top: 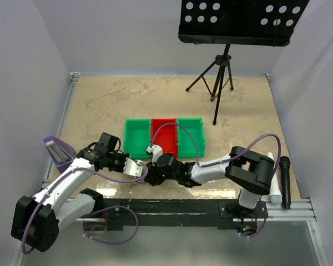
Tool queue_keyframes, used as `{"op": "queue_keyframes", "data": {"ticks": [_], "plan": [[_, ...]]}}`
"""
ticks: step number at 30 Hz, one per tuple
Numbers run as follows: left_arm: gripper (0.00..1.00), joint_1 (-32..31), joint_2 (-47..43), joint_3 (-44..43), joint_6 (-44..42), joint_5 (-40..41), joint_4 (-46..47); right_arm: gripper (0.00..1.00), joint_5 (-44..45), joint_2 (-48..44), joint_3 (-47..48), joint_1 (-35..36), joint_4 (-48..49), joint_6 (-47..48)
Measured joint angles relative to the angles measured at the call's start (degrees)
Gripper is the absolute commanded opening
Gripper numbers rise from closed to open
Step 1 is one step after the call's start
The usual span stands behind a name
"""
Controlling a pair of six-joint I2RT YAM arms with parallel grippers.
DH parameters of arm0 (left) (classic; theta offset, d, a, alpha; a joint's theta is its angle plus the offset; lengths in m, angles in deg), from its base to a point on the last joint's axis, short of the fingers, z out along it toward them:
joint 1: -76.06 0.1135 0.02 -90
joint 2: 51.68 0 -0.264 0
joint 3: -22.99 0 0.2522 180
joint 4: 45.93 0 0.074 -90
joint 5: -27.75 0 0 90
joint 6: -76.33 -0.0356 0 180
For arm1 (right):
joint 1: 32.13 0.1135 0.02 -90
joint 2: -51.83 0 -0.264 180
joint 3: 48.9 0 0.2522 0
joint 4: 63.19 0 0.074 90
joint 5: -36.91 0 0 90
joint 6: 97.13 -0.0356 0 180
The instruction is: Untangle the cables
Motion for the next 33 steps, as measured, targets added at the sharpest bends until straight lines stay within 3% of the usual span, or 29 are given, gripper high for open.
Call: {"op": "queue_keyframes", "data": {"ticks": [6, 13, 15, 25, 33], "plan": [[0.0, 0.0, 0.5, 0.0, 0.1, 0.0, 0.0, 0.3, -2.3, 1.2, 1.4, -0.1, 0.7, 1.6], [0.0, 0.0, 0.7, 0.0, 0.6, 0.0, 0.0, 0.11, -2.9, 1.8, 1.9, -0.1, 0.8, 2.4], [0.0, 0.0, 0.7, 0.0, 1.0, 0.0, 0.0, 0.0, -2.9, 2.7, 2.5, -0.2, 0.8, 2.4], [0.0, 0.0, 0.7, 0.0, 1.4, 0.2, -0.1, 0.0, -1.0, 2.9, 3.3, -0.2, -0.7, 1.7], [0.0, 0.0, 0.1, -0.3, 3.0, 3.0, -0.5, 0.0, 9.6, -8.9, 0.0, -0.2, -9.6, -5.0]]}}
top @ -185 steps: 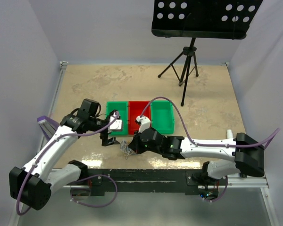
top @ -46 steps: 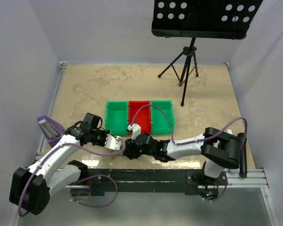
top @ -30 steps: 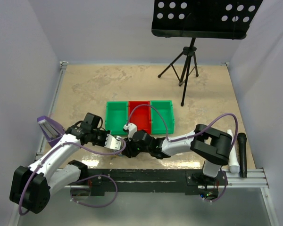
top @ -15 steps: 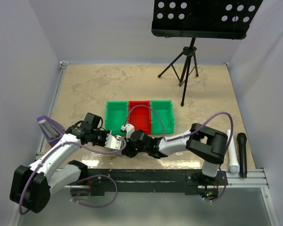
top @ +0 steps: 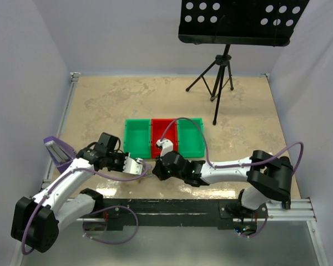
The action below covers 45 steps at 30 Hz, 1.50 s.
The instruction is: Untangle the cables
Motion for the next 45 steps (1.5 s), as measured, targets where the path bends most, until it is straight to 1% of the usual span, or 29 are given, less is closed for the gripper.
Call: {"op": "queue_keyframes", "data": {"ticks": [3, 7, 9, 14, 19, 22, 26, 30, 34, 38, 41, 45], "plan": [[0.0, 0.0, -1.7, -0.1, 0.6, 0.4, -0.3, 0.0, 3.0, -3.1, -0.6, 0.0, -3.9, -2.9], [0.0, 0.0, -4.1, -0.2, 1.4, 1.0, -1.7, 0.0, 7.7, -7.8, -0.6, 0.0, -11.6, -7.3], [0.0, 0.0, -4.7, -0.6, 1.4, 1.4, -3.0, 0.0, 9.8, -11.2, -0.6, -0.1, -15.4, -9.2], [0.0, 0.0, -7.6, -2.6, 1.4, 2.1, -7.1, 0.0, 17.6, -23.2, 0.9, -0.4, -26.8, -15.7], [0.0, 0.0, -9.2, -3.8, 1.4, 2.1, -9.9, 0.0, 26.4, -32.8, 5.8, -0.5, -39.5, -22.7], [0.0, 0.0, -9.8, -4.0, 1.4, 2.3, -12.1, 0.0, 32.1, -36.9, 9.3, -0.5, -47.6, -27.2], [0.0, 0.0, -11.0, -4.0, 1.1, 3.6, -14.8, 0.0, 39.9, -40.9, 14.6, -0.5, -57.6, -32.8], [0.0, 0.0, -12.7, -4.0, 0.6, 5.4, -17.6, 0.0, 47.3, -42.4, 21.1, -0.6, -66.3, -37.7], [0.0, 0.0, -14.3, -3.8, -0.6, 7.3, -19.6, 0.0, 53.8, -42.7, 26.5, -1.0, -71.2, -38.8], [0.0, 0.0, -15.3, -3.1, -1.9, 9.1, -20.8, 0.0, 58.1, -43.1, 30.0, -2.7, -73.2, -37.8], [0.0, 0.0, -16.0, -2.4, -2.6, 10.0, -21.6, 0.0, 61.5, -43.1, 33.1, -3.5, -74.4, -35.7], [0.0, 0.0, -16.4, -1.1, -3.7, 11.4, -22.2, 0.0, 66.8, -43.2, 40.2, -4.1, -74.8, -31.6]]}}
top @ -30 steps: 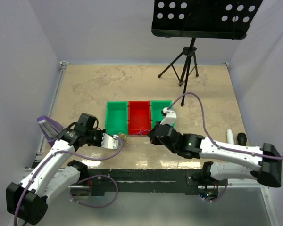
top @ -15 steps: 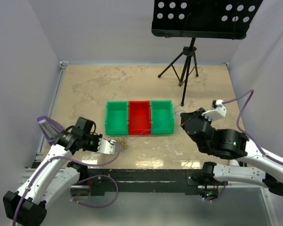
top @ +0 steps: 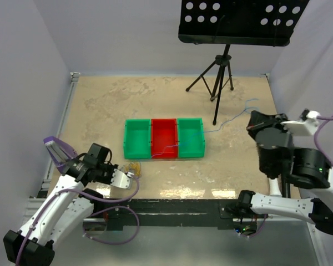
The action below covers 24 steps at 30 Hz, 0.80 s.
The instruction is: Untangle the cables
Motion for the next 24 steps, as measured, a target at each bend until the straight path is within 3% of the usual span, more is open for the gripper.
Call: {"op": "queue_keyframes", "data": {"ticks": [9, 17, 24], "plan": [[0.0, 0.0, 0.9, 1.0, -0.9, 0.1, -0.1, 0.0, 6.6, -4.9, 6.1, -0.4, 19.5, 26.4], [0.0, 0.0, 0.3, 2.8, -1.4, 0.9, 1.8, 0.0, 8.0, -8.2, 1.5, -0.4, 59.3, 65.7], [0.0, 0.0, -0.6, 7.8, -2.4, 4.6, 3.3, 0.0, 8.4, -7.2, 4.0, -0.5, 72.6, 78.9]]}}
